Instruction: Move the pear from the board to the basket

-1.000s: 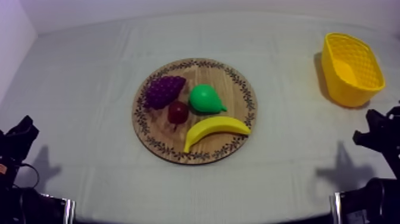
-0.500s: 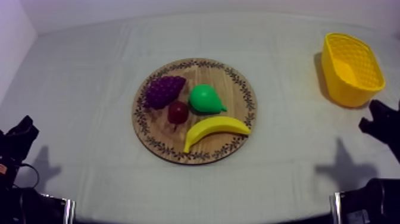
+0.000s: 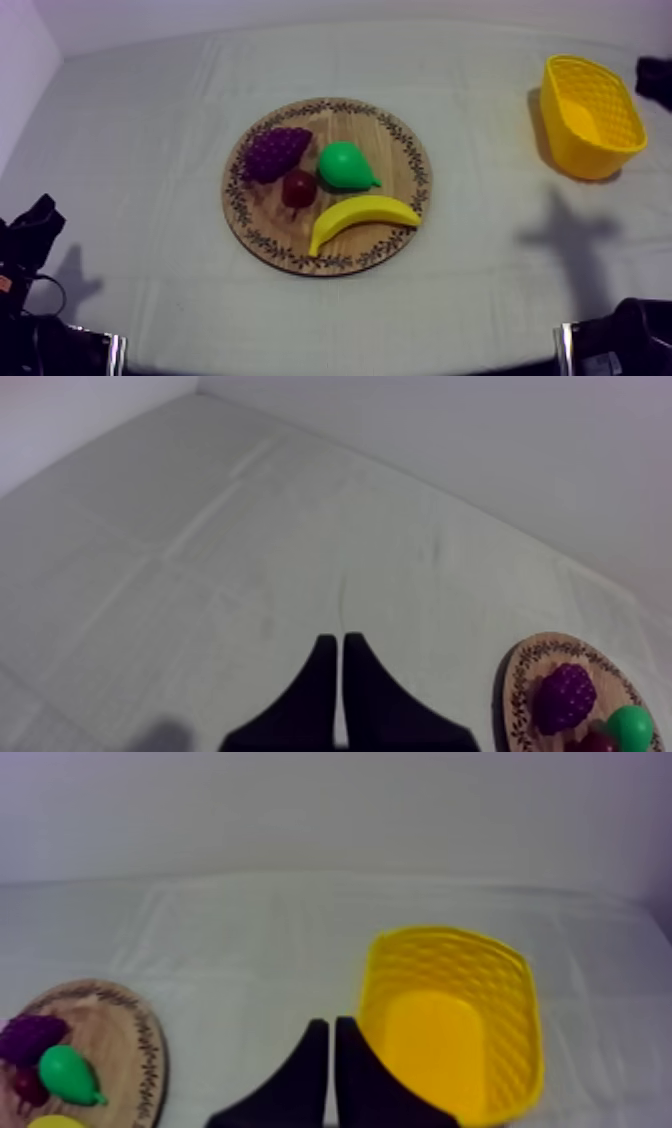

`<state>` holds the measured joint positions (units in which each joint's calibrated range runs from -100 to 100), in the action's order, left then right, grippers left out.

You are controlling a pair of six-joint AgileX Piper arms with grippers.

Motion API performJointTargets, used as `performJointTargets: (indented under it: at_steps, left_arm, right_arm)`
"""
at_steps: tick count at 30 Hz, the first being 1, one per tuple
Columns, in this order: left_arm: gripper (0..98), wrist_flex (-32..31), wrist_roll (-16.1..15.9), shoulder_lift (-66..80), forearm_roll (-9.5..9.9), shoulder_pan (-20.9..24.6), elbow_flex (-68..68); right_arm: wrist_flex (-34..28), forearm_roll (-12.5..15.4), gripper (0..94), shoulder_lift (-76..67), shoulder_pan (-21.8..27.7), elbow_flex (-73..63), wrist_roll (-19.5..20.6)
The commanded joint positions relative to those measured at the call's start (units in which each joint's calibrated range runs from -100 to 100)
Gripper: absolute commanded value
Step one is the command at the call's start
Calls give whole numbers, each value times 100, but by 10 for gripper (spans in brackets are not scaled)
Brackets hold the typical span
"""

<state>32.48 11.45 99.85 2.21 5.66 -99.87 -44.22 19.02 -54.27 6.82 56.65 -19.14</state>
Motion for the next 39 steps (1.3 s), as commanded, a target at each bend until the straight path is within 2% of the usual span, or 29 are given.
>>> performJointTargets:
  at_steps: [1,4,8,12,16,20,24,29,33,39]
  left_arm:
    - [1,1,0,-2,2,2,-2]
    - [1,1,0,-2,2,2,-2]
    - [1,1,0,-2,2,2,-2]
    - [1,1,0,-2,2,2,-2]
    - [1,1,0,-2,2,2,-2]
    - [1,1,0,-2,2,2,-2]
    - [1,1,0,-2,2,2,-2]
    - [1,1,-1,-2,2,2,-2]
    - [1,1,0,-2,2,2,-2]
    - [1,1,1,-2,2,2,-2]
  right_arm:
    - [-555,-273,4,965,-518,-1652,428]
    - [-985,-465,5,1586,-1080,-2365,620]
    - [-1393,-375,13,2320,-1636,-2792,188]
    - [-1490,-241,14,2887,-2191,-2772,-82]
    - [-2115,-311,143,3355,-2654,-2746,-642]
    - [-2355,-385,322,3668,-2913,-2712,-747]
    - [-2220,-470,474,3830,-3010,-2664,-678]
    - [-1719,-646,634,3932,-2992,-2537,-477]
    - [-1315,-722,695,4015,-2938,-2392,-257]
    - [-844,-686,711,4192,-2900,-2181,-315]
